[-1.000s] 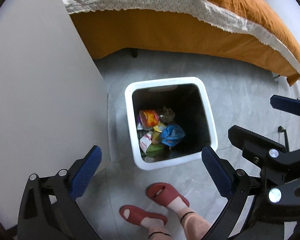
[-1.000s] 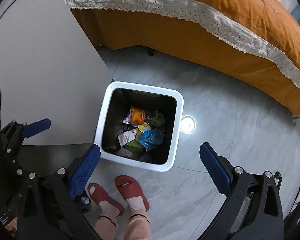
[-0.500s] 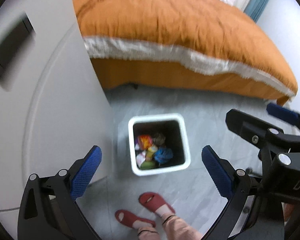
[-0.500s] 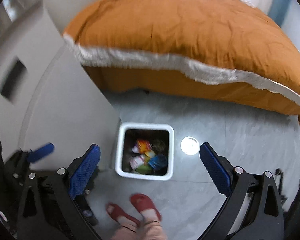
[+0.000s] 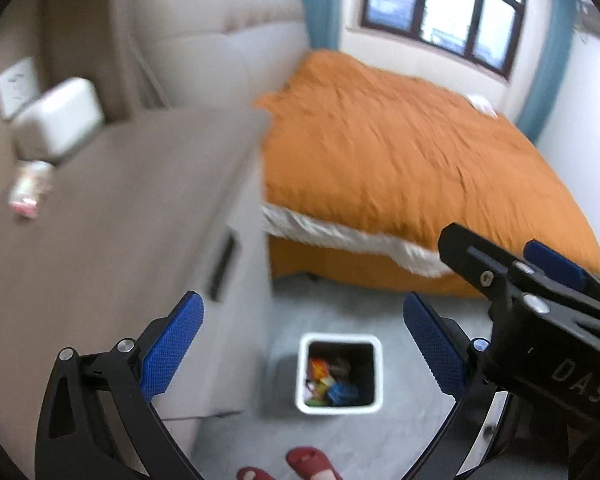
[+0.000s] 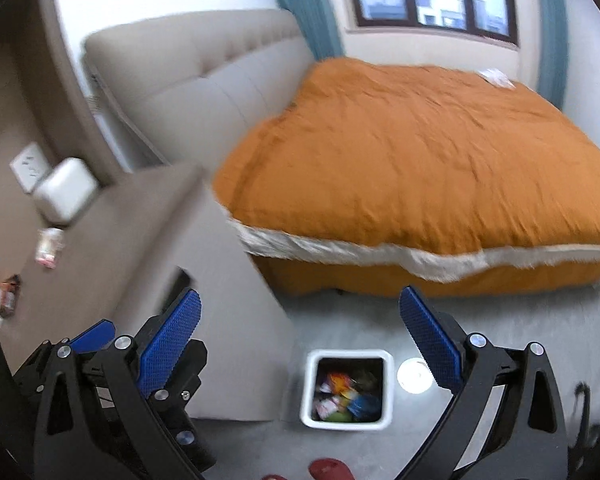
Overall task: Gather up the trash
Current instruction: 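Move both tools back up to the desk, then grasp the red cigarette pack with the left tool while the right tool grasps the white plastic bag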
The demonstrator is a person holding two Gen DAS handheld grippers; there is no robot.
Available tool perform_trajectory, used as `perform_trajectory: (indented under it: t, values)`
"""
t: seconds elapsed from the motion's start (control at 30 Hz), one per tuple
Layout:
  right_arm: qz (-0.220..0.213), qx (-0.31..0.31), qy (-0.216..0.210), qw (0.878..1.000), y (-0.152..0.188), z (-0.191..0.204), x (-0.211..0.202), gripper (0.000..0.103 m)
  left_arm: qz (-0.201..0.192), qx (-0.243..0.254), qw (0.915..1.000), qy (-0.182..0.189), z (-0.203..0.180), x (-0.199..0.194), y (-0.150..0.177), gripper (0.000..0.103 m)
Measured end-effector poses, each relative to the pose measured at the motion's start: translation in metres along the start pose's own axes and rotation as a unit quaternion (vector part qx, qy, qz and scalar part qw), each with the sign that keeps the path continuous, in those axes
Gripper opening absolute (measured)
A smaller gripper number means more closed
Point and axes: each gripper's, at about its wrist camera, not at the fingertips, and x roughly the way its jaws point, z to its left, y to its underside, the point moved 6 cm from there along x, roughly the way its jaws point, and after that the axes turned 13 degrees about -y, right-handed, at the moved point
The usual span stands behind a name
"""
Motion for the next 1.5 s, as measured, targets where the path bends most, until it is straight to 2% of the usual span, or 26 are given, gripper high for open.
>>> perform_trajectory:
  t: [0.17,0.3,0.37,0.6,0.73,0.97,1.1,1.2,1.37,1.5]
  values:
    - [-0.008,-0.031,-0.062,0.998,-0.025,0.065,0.010,0.099,-0.029,-0.034,0.9975,-0.056,0.060,-0.020,-0.022,0.098]
    - [-0.010,-0.046,-0.109,0.993,-0.038,0.116,0.019,0.099,-0.054,-0.073,0.9900,-0.109,0.119,-0.034,-0.039,0.098]
    - [-0.006,-0.060,-0.133,0.989,-0.042,0.147,0.027,0.099,-0.058,-0.088,0.9869,-0.122,0.144,-0.041,-0.042,0.098]
    - [0.020,-0.109,-0.182,0.977,-0.041,0.242,0.064,0.099,-0.061,-0.135,0.9676,-0.205,0.240,-0.044,-0.040,0.098]
    - [0.042,-0.128,-0.196,0.971,-0.034,0.288,0.091,0.099,-0.055,-0.151,0.9582,-0.237,0.283,-0.041,-0.037,0.098]
    - [0.065,-0.143,-0.187,0.970,-0.024,0.336,0.133,0.099,-0.024,-0.186,0.9409,-0.282,0.354,-0.012,-0.026,0.098]
    - [0.083,-0.155,-0.162,0.971,-0.019,0.346,0.160,0.099,0.007,-0.204,0.9296,-0.307,0.391,0.008,-0.011,0.098]
    - [0.101,-0.154,-0.148,0.972,-0.017,0.346,0.181,0.099,0.031,-0.200,0.9233,-0.326,0.408,0.023,-0.004,0.098]
    - [0.132,-0.158,-0.115,0.972,-0.012,0.344,0.215,0.099,0.062,-0.186,0.9229,-0.332,0.426,0.047,0.003,0.098]
    - [0.145,-0.181,-0.086,0.969,-0.007,0.348,0.235,0.099,0.084,-0.190,0.9163,-0.342,0.440,0.061,0.008,0.098]
